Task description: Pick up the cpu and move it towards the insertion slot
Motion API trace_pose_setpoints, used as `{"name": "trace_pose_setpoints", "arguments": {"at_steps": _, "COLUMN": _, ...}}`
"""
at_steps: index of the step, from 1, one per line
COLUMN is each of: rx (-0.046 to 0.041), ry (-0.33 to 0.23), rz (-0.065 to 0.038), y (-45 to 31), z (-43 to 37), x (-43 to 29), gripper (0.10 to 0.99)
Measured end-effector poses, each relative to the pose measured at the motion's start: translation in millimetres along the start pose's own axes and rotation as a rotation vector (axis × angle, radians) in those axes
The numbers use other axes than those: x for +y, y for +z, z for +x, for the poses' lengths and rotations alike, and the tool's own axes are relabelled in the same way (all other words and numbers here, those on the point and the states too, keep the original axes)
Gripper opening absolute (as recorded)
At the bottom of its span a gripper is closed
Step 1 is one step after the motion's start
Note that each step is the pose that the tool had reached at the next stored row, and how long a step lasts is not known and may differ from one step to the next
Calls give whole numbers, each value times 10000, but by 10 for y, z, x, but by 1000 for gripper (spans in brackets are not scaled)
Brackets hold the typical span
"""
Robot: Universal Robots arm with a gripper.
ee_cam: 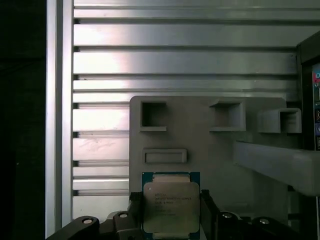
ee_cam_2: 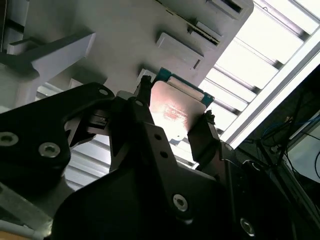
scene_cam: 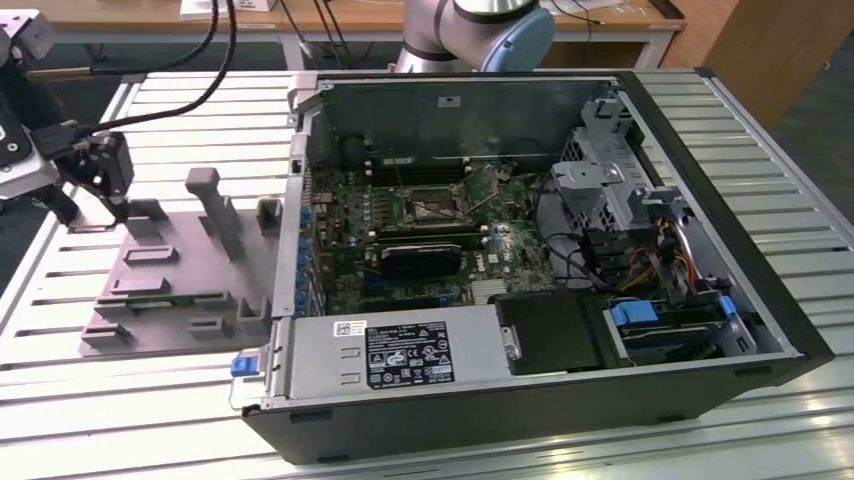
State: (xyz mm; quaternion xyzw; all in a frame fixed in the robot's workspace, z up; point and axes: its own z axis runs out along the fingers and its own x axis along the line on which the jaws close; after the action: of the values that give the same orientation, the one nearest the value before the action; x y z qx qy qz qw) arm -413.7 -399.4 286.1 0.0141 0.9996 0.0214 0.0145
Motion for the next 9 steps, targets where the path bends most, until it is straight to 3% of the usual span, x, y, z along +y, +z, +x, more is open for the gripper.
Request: {"name": "trace_pose_setpoints", "arguments": {"at_steps": 9, "rx": -41, "ry": -1, "rz": 0, "y": -195, "z": -5, "x": 8, "gripper": 541}}
